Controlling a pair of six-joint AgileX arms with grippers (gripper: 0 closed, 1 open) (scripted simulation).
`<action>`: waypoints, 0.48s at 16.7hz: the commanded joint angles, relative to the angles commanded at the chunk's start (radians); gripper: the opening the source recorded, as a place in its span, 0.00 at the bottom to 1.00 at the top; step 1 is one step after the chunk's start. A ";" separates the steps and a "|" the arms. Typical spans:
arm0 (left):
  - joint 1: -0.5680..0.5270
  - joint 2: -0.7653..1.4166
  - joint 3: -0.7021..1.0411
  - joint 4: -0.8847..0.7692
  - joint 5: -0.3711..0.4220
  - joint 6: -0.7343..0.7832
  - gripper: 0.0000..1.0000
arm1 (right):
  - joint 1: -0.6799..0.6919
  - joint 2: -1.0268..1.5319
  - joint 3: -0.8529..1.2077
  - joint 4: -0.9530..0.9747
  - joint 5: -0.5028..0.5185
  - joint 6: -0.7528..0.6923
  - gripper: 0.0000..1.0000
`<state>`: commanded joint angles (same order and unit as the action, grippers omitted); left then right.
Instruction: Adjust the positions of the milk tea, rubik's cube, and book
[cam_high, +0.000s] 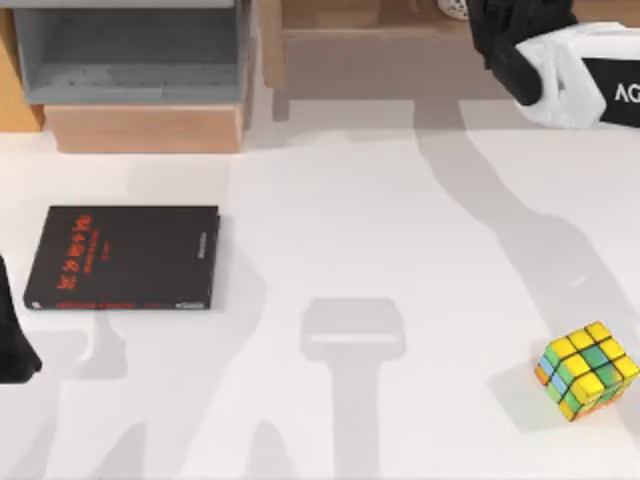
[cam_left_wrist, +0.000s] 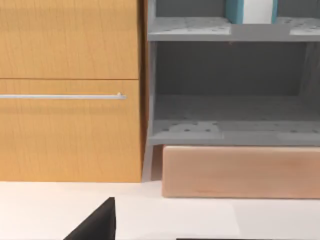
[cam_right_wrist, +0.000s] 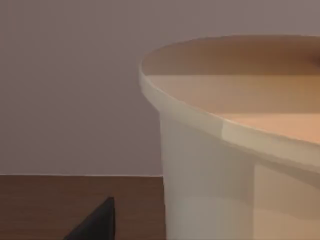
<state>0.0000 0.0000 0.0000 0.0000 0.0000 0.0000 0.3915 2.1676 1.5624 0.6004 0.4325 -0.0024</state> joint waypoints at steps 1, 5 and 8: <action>0.000 0.000 0.000 0.000 0.000 0.000 1.00 | 0.000 0.000 0.000 0.000 0.000 0.000 1.00; 0.000 0.000 0.000 0.000 0.000 0.000 1.00 | 0.000 0.000 0.000 0.000 0.000 0.000 0.70; 0.000 0.000 0.000 0.000 0.000 0.000 1.00 | 0.000 0.000 0.000 0.000 0.000 0.000 0.47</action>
<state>0.0000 0.0000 0.0000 0.0000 0.0000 0.0000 0.3915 2.1676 1.5624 0.6004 0.4325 -0.0024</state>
